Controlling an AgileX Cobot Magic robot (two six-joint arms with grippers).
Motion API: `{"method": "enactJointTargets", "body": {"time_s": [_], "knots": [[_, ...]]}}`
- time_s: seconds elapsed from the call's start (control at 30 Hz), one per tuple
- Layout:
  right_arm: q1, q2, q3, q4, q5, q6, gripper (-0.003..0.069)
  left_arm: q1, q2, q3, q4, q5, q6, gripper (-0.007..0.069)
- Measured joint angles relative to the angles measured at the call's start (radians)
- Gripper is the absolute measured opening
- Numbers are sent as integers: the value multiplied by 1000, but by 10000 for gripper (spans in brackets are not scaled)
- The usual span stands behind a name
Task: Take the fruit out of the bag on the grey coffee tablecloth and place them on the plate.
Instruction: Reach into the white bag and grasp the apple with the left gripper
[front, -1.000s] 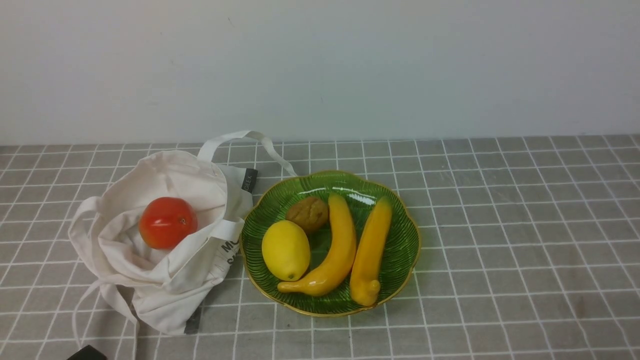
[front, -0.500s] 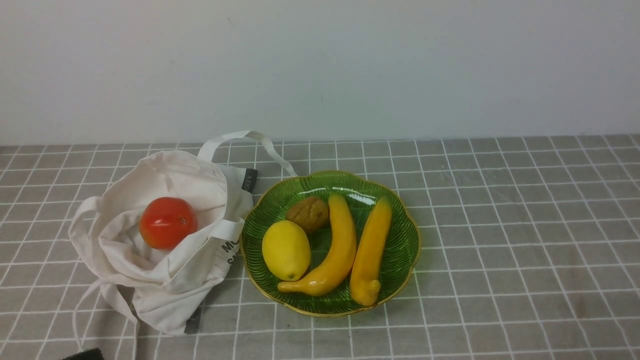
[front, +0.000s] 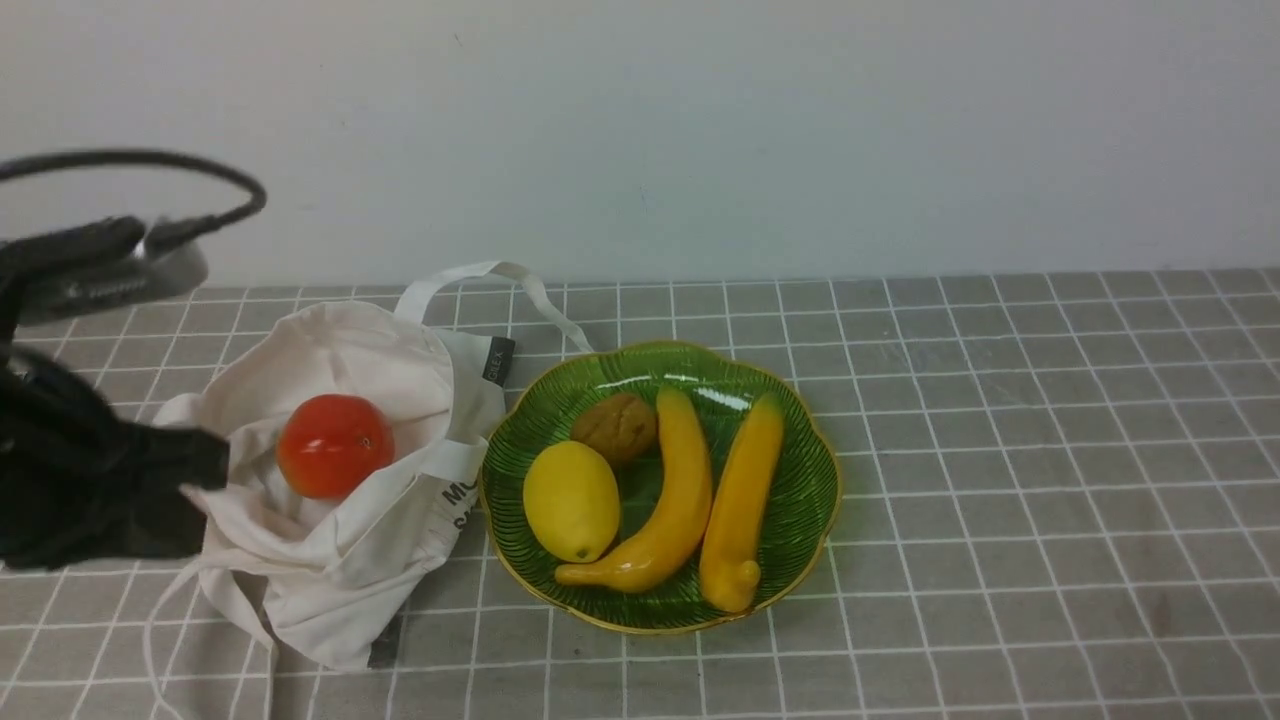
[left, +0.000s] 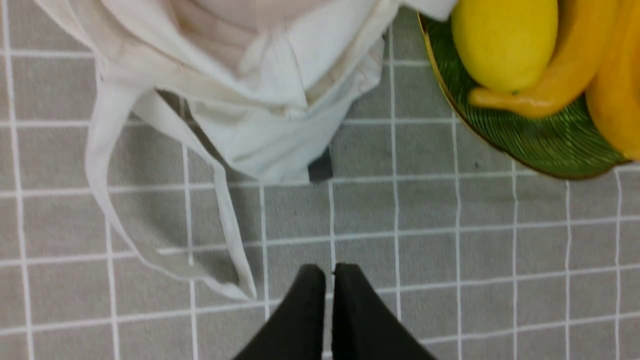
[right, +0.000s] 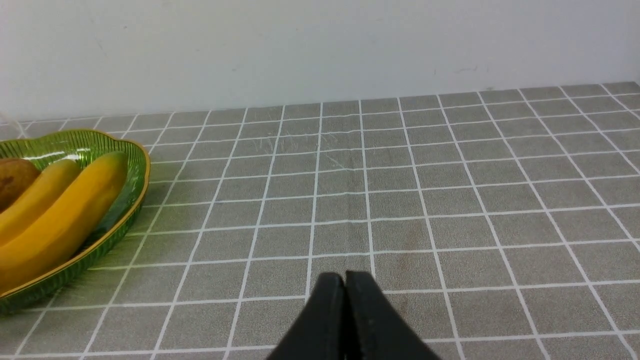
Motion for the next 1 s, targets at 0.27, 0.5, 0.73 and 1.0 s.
{"method": "enactJointTargets", "body": {"time_s": [0.27, 0.5, 0.73, 1.0], "knots": [[0, 0, 0, 0, 0, 0, -14, 0, 273, -170, 7, -26, -48, 164], [0, 0, 0, 0, 0, 0, -14, -1, 463, -263, 41, -168, -28, 421], [0, 0, 0, 0, 0, 0, -14, -1, 584, -272, 53, -298, 11, 530], [0, 0, 0, 0, 0, 0, -14, -2, 670, -276, 49, -365, 15, 531]]}}
